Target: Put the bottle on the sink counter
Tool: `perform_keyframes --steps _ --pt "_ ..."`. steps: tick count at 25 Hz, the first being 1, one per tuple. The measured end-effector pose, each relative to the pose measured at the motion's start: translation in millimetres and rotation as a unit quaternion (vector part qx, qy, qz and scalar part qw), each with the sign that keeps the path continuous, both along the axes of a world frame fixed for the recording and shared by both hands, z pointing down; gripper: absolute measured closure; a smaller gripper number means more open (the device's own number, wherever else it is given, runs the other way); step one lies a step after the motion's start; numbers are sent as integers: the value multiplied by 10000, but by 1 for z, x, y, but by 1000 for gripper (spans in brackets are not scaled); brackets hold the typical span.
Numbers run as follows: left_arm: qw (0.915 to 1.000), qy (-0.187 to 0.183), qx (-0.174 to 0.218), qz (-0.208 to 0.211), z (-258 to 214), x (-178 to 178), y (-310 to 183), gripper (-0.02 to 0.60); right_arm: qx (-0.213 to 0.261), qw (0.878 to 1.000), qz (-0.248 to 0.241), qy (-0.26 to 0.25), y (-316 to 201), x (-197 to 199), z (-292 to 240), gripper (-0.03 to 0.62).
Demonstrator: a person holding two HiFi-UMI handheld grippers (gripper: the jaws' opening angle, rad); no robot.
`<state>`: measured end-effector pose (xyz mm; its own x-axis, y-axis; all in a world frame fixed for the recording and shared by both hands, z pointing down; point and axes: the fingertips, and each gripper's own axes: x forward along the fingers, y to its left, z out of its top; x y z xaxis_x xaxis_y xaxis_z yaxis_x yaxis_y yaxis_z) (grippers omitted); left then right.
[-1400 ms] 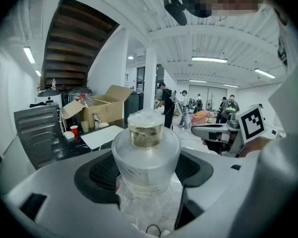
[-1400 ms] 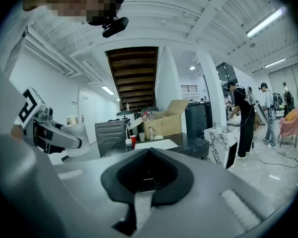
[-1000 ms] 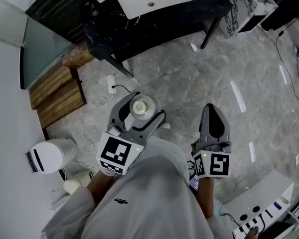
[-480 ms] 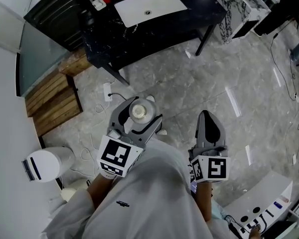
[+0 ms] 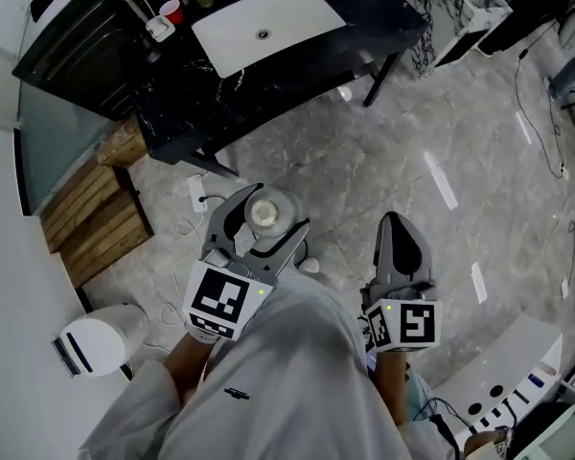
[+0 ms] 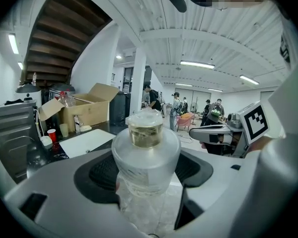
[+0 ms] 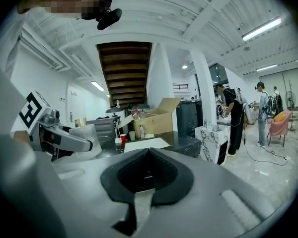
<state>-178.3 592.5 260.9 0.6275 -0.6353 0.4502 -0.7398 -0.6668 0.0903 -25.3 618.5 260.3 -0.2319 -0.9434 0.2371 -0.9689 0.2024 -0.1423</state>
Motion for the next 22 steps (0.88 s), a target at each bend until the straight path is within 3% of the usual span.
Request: perform_keyframes --steps 22 --pt "9981 335 72 507 -17 -35 -210 244 148 9982 570 110 -195 -28 -26 583"
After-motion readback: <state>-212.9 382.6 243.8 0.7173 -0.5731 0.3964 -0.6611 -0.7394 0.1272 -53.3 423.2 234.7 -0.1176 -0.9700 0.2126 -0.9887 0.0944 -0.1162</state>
